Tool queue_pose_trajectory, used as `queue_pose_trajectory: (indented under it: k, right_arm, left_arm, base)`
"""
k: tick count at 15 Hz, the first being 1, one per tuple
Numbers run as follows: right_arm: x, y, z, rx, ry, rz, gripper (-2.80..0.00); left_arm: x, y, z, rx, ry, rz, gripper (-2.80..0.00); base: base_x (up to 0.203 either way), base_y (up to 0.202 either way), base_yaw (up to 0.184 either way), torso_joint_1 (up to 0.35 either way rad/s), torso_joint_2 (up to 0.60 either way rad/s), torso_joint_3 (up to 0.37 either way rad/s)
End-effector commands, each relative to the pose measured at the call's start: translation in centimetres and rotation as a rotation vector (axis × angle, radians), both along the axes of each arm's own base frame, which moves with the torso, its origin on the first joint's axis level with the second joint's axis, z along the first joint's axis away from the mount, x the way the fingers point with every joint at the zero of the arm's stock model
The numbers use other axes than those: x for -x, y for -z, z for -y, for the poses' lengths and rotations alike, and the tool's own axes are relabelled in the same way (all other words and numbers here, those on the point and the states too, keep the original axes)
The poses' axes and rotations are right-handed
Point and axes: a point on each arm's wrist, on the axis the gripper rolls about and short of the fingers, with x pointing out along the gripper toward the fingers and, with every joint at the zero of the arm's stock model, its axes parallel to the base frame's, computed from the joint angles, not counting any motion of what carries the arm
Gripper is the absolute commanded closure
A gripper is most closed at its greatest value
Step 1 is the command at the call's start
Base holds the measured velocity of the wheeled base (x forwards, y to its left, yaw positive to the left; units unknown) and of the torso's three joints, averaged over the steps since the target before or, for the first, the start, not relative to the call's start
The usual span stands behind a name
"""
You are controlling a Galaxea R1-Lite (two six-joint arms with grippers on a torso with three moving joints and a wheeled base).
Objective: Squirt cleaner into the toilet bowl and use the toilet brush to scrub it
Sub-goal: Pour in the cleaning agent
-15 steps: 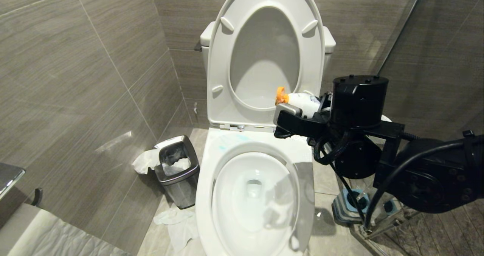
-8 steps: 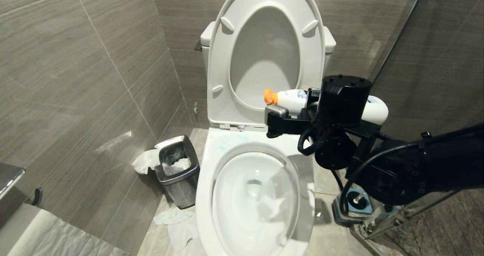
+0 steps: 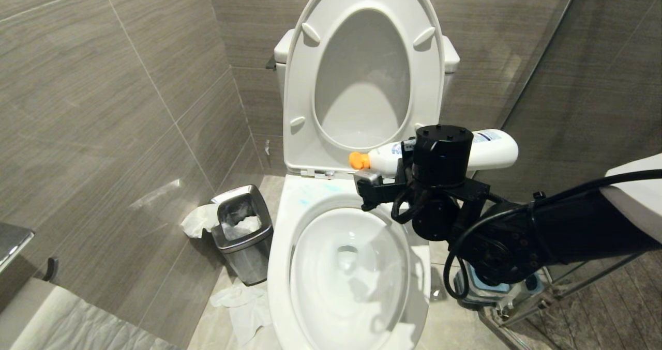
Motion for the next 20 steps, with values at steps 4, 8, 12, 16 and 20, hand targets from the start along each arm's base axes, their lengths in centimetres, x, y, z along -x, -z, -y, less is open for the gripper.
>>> queue_pose_trajectory:
  k: [4, 8, 12, 16, 20]
  right_arm:
    - [-0.7, -0.2, 0.8, 0.122, 0.028, -0.007, 0.00]
    - [-1.2, -0.6, 1.1, 0.159, 0.049, 0.055, 0.00]
    - [-1.6, 0.0, 1.2, 0.174, 0.055, 0.046, 0.00]
    - [-1.7, 0.2, 1.2, 0.175, 0.055, 0.043, 0.00]
    - [-1.8, 0.4, 1.1, 0.165, 0.053, 0.044, 0.00]
  left_arm:
    - [0.0, 0.0, 0.0, -0.002, 0.000, -0.003, 0.00]
    - [0.0, 0.0, 0.0, -0.002, 0.000, -0.003, 0.00]
    - [0.0, 0.0, 0.0, -0.002, 0.000, -0.003, 0.00]
    - [0.0, 0.0, 0.0, -0.002, 0.000, -0.003, 0.00]
    - [0.0, 0.0, 0.0, -0.005, 0.000, -0.003, 0.00]
  base:
    - [0.000, 0.000, 0.000, 0.000, 0.00, 0.000]
    - [0.000, 0.000, 0.000, 0.000, 0.00, 0.000]
    - [0.000, 0.000, 0.000, 0.000, 0.00, 0.000]
    - [0.000, 0.000, 0.000, 0.000, 0.00, 0.000]
    - [0.000, 0.000, 0.000, 0.000, 0.00, 0.000]
